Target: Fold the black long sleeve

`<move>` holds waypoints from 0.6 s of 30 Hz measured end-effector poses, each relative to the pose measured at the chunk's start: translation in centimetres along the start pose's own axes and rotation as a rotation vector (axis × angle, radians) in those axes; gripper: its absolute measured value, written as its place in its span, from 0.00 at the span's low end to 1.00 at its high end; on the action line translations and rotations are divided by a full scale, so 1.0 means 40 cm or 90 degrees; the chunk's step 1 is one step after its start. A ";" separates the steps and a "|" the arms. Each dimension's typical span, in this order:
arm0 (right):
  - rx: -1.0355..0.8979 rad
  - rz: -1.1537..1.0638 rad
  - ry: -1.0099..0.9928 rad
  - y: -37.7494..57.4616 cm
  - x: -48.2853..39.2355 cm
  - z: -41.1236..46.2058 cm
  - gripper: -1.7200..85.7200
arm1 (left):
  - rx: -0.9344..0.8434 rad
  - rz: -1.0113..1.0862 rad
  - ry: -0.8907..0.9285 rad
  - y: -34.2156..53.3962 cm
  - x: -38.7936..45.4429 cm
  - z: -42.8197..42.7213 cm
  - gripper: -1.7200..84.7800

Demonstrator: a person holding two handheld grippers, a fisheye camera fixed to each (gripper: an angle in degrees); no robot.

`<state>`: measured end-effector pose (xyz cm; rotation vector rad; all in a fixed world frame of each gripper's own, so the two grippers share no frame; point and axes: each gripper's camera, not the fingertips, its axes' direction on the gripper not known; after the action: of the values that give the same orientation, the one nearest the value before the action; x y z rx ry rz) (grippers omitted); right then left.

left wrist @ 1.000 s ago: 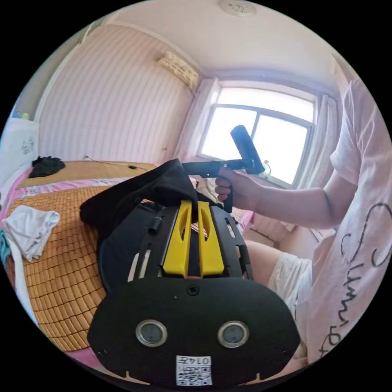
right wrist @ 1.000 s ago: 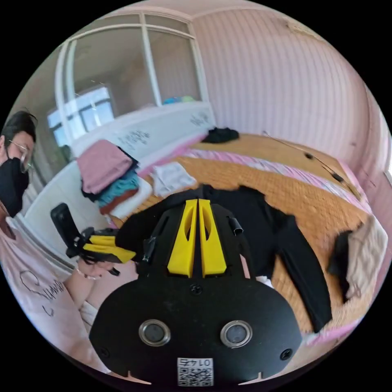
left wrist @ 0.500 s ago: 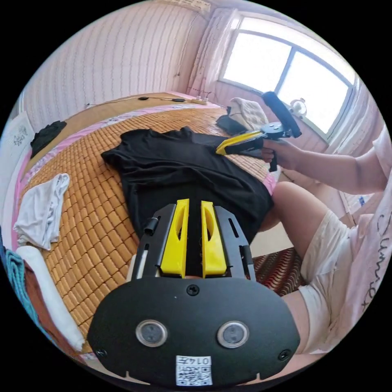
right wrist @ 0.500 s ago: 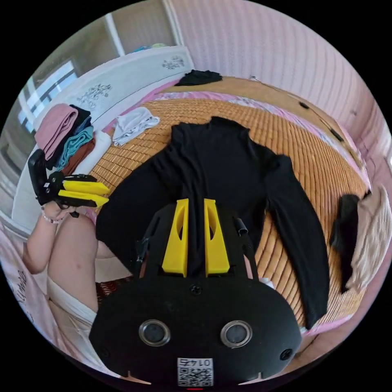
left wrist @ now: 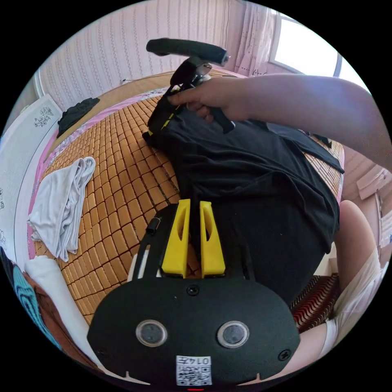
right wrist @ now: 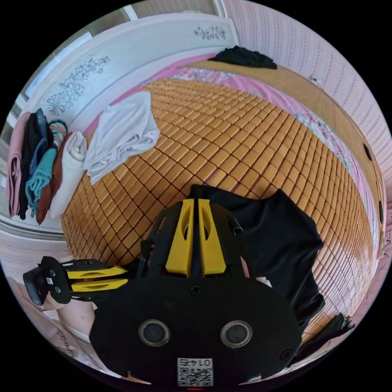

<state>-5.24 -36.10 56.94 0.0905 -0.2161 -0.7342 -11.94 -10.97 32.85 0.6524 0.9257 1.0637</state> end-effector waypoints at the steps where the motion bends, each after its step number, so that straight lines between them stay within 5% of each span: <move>1: 0.015 -0.001 0.000 0.001 0.005 -0.009 0.04 | -0.001 0.004 0.000 -0.005 -0.001 0.003 0.03; 13: 0.072 0.079 -0.007 0.041 0.151 -0.048 0.07 | 0.018 -0.102 0.082 -0.059 -0.078 0.044 0.03; 18: 0.147 0.074 0.018 0.261 0.209 -0.230 0.12 | 0.056 -0.099 0.044 -0.091 -0.050 0.007 0.08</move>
<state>9.72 -33.95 50.99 0.3046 -0.2767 -0.5905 -10.45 -14.16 30.61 0.6088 1.0704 0.9163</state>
